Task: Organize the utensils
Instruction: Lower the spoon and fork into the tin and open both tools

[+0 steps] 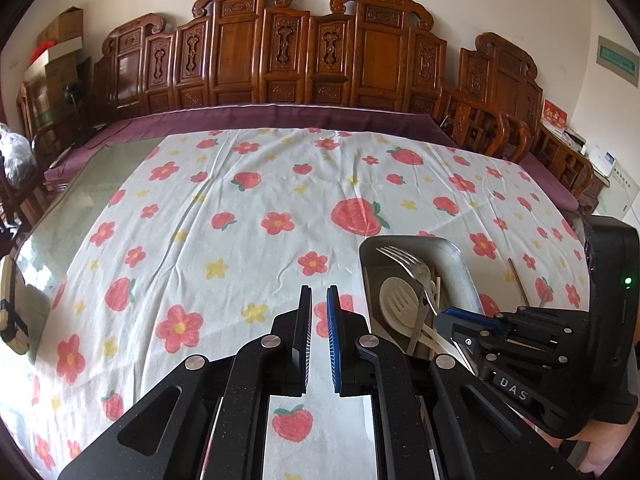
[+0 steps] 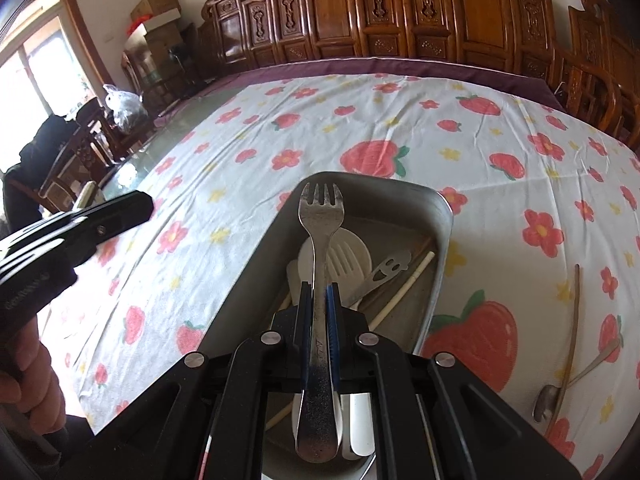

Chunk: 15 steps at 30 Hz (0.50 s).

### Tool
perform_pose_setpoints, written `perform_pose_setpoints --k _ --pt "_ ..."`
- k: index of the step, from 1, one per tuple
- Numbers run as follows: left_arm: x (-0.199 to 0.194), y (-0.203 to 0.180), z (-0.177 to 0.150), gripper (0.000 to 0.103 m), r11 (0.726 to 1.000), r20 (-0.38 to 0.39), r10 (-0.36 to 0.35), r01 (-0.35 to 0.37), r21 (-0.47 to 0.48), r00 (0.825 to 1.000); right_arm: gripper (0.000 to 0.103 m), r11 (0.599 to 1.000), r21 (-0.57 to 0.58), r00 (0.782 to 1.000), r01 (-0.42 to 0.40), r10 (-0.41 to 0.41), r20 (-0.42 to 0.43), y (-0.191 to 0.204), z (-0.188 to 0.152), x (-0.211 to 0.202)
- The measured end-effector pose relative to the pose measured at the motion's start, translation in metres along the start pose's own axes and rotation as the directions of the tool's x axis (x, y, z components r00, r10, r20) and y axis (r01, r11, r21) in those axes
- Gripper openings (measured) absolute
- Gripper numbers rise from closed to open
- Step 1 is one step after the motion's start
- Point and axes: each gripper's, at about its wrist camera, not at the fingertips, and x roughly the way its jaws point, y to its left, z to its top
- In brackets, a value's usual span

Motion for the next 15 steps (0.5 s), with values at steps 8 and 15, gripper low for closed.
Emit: perform_pose_setpoints --k 8,15 --pt "-0.001 -0.008 -0.001 0.007 1.0 0.002 -0.007 0.007 0.011 1.0 0.012 0.999 -0.041 0.999 -0.029 0.03 0.02 0.005 -0.002 -0.011" --pt "-0.004 -0.029 -0.005 0.007 0.998 0.004 -0.046 0.046 0.039 0.999 0.012 0.998 -0.063 0.997 0.03 -0.025 0.075 -0.022 -0.016 -0.054"
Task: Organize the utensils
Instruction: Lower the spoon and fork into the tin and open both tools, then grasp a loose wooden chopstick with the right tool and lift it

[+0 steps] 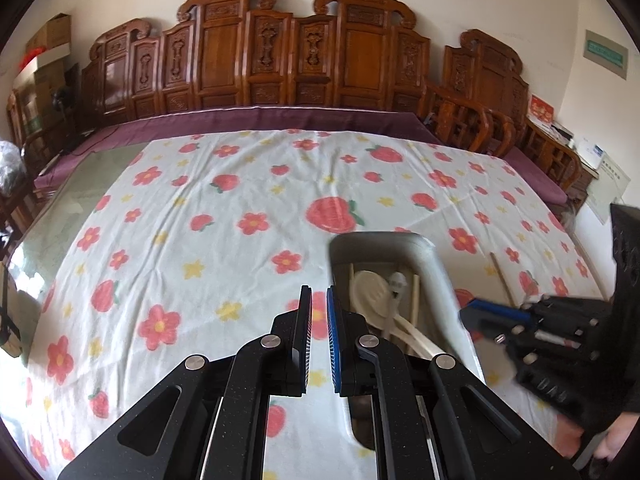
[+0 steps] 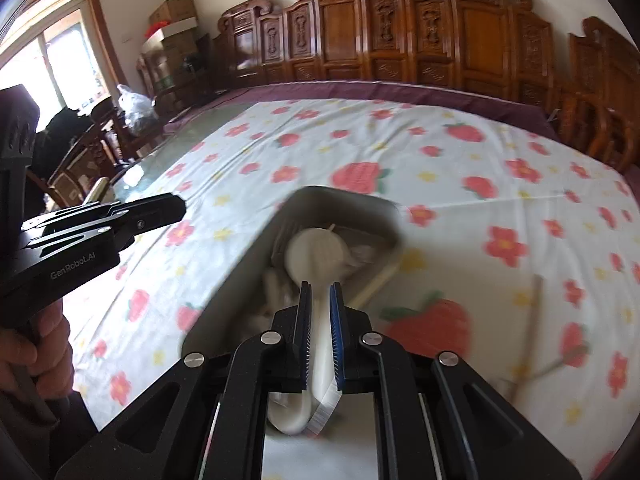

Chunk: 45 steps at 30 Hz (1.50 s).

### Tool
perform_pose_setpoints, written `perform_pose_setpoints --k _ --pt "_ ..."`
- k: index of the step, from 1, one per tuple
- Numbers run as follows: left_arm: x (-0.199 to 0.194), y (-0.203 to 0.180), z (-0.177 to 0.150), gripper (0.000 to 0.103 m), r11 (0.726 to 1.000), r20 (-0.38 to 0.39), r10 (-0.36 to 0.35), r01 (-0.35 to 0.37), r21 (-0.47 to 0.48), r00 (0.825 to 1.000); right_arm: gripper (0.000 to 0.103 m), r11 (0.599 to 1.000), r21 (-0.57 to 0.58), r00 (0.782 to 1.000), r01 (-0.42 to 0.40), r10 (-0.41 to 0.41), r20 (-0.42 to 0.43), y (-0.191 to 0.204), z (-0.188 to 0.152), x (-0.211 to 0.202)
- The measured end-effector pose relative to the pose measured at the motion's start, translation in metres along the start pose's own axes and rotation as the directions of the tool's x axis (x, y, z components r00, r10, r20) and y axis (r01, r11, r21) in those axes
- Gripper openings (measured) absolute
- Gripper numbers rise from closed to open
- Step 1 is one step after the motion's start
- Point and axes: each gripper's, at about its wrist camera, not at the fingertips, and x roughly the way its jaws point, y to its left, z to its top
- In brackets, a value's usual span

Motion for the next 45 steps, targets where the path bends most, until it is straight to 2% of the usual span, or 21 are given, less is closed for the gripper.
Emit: perform_pose_setpoints --k 4,5,7,9,12,17,22,30,35,37,39,45 --pt "-0.001 -0.023 -0.006 0.009 0.999 -0.003 -0.027 0.027 0.038 1.0 0.012 0.997 0.005 0.997 0.073 -0.073 0.017 -0.032 -0.01 -0.027" --pt "0.0 -0.028 -0.008 0.017 0.998 -0.005 -0.034 0.035 0.047 0.999 0.012 0.995 0.011 0.995 0.099 -0.099 0.019 -0.043 -0.013 -0.035" --pt "-0.001 -0.041 -0.012 0.023 0.996 -0.006 -0.05 0.05 0.073 0.999 0.013 0.99 0.016 0.99 0.138 -0.138 0.017 -0.06 -0.02 -0.044" --pt "0.0 -0.053 -0.016 0.025 0.994 -0.013 -0.069 0.07 0.087 0.998 0.018 0.984 0.025 0.984 0.176 -0.176 0.01 -0.076 -0.03 -0.052" --pt "0.002 -0.068 -0.022 0.037 0.989 -0.028 -0.114 0.116 0.089 0.993 0.018 0.974 0.049 0.976 0.219 -0.219 -0.018 -0.1 -0.043 -0.054" --pt "0.004 -0.092 -0.033 0.055 0.983 -0.037 -0.135 0.138 0.119 0.99 0.018 0.97 0.085 0.972 0.228 -0.221 -0.084 -0.118 -0.063 -0.04" --pt "0.006 -0.108 -0.042 0.055 0.977 -0.051 -0.142 0.148 0.153 0.989 0.019 0.973 0.075 0.968 0.218 -0.205 -0.146 -0.112 -0.08 -0.021" --pt "0.007 -0.116 -0.046 0.055 0.972 -0.059 -0.151 0.159 0.171 0.987 0.021 0.965 0.062 0.945 0.256 -0.237 -0.225 -0.111 -0.094 0.0" --pt "0.007 -0.118 -0.047 0.055 0.971 -0.059 -0.154 0.163 0.174 0.986 0.02 0.956 0.023 0.932 0.292 -0.279 -0.23 -0.106 -0.095 0.002" --pt "0.007 -0.119 -0.048 0.055 0.971 -0.06 -0.156 0.164 0.174 0.986 0.009 0.952 0.023 0.927 0.305 -0.292 -0.236 -0.107 -0.095 0.001" --pt "0.006 -0.121 -0.049 0.055 0.97 -0.062 -0.158 0.166 0.175 0.986 0.006 0.946 0.025 0.921 0.322 -0.307 -0.239 -0.111 -0.097 -0.002" --pt "0.005 -0.136 -0.055 0.055 0.967 -0.068 -0.168 0.178 0.185 0.983 0.006 0.938 0.059 0.925 0.342 -0.325 -0.195 -0.123 -0.11 -0.034"
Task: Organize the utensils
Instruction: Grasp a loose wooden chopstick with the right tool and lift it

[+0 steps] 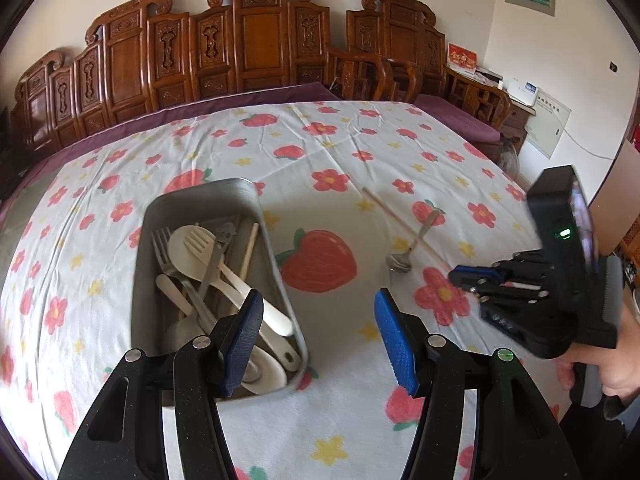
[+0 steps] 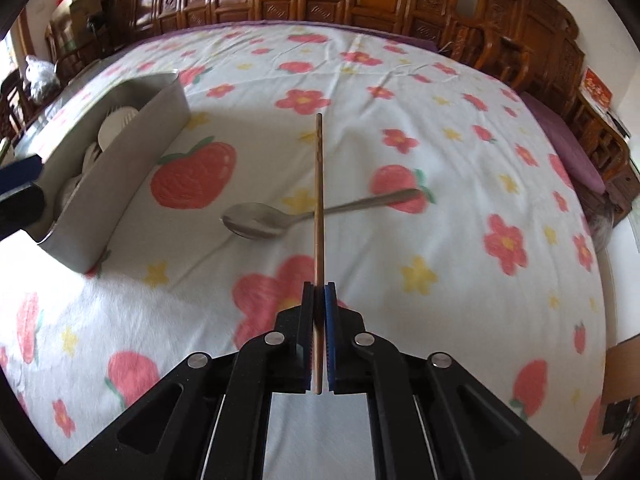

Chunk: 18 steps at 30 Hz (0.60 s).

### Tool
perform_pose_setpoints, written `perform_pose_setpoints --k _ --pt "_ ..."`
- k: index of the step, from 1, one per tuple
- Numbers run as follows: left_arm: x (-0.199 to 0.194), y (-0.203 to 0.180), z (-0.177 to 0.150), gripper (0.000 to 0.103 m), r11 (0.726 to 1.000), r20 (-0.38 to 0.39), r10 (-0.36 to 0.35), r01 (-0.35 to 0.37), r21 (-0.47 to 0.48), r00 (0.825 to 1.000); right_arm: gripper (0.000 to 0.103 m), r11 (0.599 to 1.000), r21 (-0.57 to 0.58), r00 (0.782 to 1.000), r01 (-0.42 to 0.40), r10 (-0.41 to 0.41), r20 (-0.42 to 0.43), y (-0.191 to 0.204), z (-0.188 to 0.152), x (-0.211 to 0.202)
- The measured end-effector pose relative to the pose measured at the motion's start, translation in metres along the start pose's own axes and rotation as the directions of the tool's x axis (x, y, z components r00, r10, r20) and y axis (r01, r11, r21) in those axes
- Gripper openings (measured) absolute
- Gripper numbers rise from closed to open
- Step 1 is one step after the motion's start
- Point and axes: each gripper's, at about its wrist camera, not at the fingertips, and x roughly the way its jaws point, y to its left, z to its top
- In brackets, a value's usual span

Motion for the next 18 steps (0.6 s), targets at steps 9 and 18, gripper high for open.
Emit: perform_pose_setpoints --k 9,18 --pt "0.011 -0.04 -0.001 0.055 0.998 -0.02 0.002 -0.001 0.056 1.0 0.006 0.999 0.035 0.999 -0.029 0.027 0.045 -0.037 -0.043 -0.048" --pt "0.038 -0.067 0.005 0.055 0.999 -0.078 -0.015 0.019 0.051 0.997 0.006 0.998 0.048 0.996 -0.05 0.047 0.073 -0.062 -0.071 -0.071"
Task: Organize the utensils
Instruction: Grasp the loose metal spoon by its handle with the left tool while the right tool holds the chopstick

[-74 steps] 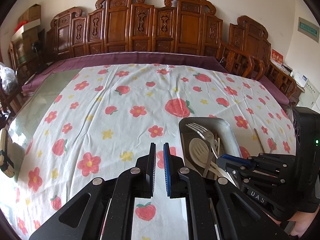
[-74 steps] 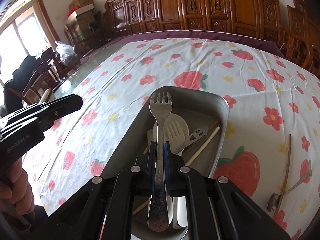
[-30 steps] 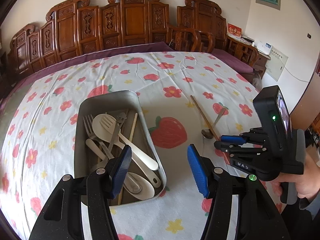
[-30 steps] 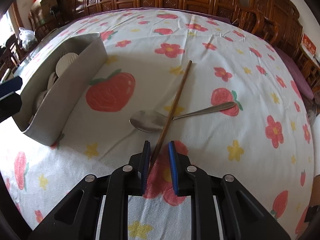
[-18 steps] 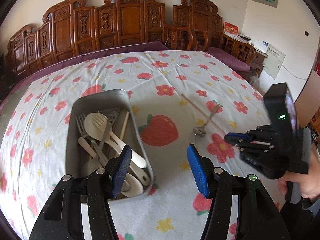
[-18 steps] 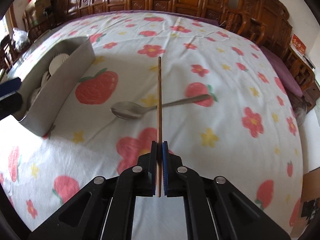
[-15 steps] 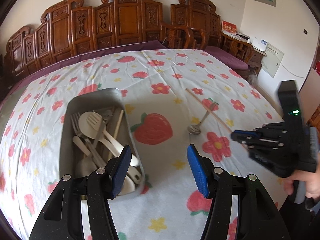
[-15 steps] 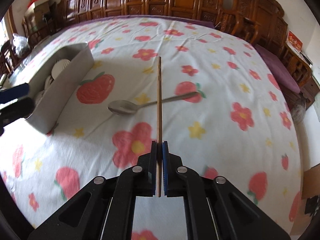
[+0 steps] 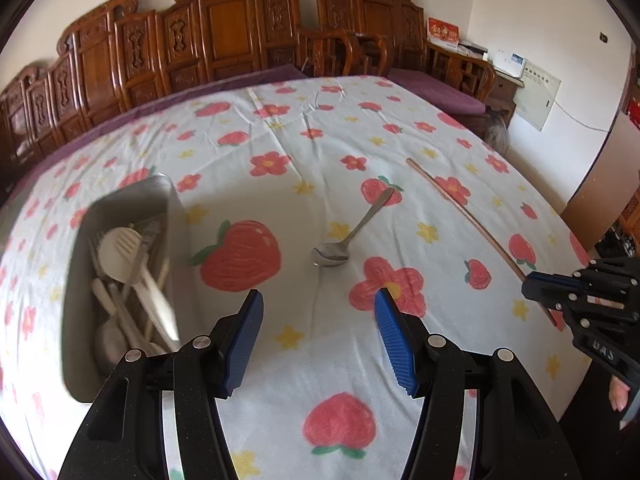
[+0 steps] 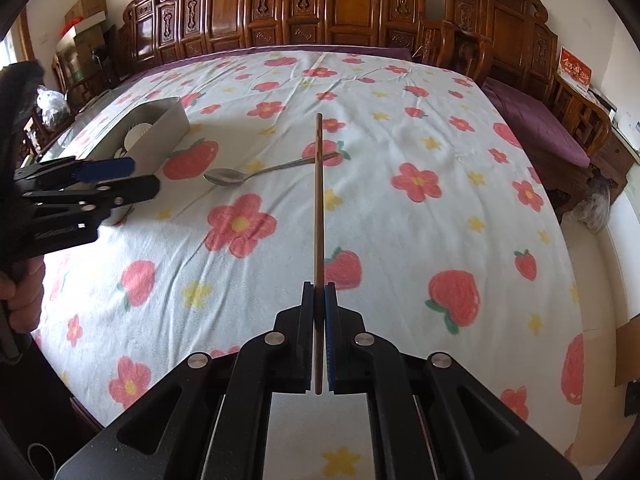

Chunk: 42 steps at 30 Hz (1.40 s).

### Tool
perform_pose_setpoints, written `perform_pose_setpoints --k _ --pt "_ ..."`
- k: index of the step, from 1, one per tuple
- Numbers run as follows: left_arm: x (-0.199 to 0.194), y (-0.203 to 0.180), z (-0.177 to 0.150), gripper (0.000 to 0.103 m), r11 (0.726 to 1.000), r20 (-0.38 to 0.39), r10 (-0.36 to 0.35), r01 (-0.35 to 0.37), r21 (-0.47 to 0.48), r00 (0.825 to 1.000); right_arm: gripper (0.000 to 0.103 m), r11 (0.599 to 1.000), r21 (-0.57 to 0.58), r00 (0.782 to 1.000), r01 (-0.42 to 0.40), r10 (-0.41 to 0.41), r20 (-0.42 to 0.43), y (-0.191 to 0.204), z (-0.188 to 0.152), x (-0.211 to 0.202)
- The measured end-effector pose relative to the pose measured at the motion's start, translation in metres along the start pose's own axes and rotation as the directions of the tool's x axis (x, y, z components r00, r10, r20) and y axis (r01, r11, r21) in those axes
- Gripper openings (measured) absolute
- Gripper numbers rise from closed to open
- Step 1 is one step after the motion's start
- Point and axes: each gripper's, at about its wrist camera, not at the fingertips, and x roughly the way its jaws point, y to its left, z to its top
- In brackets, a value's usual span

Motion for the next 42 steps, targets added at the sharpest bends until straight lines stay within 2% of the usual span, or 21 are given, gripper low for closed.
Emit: perform_pose_setpoints --k 4,11,18,23,30,32,35,42 --pt "0.018 -0.002 0.009 0.054 0.999 -0.042 -0.012 0.011 -0.038 0.999 0.006 1.0 -0.001 1.0 -0.02 0.02 0.024 -0.003 0.008 -0.006" --pt "0.051 0.0 0.029 0.046 0.998 -0.109 0.012 -0.018 -0.054 0.994 0.006 0.998 0.013 0.998 -0.054 0.054 0.045 -0.008 0.013 -0.016" --pt "0.079 0.011 0.044 0.04 0.993 -0.189 -0.019 -0.004 -0.119 0.982 0.006 0.997 0.025 0.996 -0.071 0.07 0.052 -0.011 0.016 -0.017" --pt "0.088 0.012 0.043 0.031 0.99 -0.228 -0.045 0.012 -0.143 0.973 0.006 0.997 0.036 0.997 -0.071 0.07 0.045 -0.014 0.015 -0.013" --pt "0.089 0.001 0.038 0.019 0.992 -0.244 -0.045 0.016 -0.122 0.969 0.006 0.996 0.039 0.996 -0.075 0.073 0.045 -0.013 0.014 -0.012" --pt "0.088 -0.002 0.037 0.007 0.993 -0.245 -0.052 0.024 -0.119 0.968 0.006 0.997 0.038 0.996 -0.074 0.072 0.049 -0.013 0.015 -0.013" --pt "0.086 -0.007 0.037 0.002 0.994 -0.238 -0.05 0.026 -0.103 0.97 0.006 0.997 0.037 0.996 -0.073 0.071 0.053 -0.014 0.016 -0.015" --pt "0.065 -0.023 0.032 0.002 0.998 -0.201 -0.021 0.01 -0.056 0.979 0.006 0.997 0.034 0.996 -0.073 0.071 0.059 -0.014 0.016 -0.016"
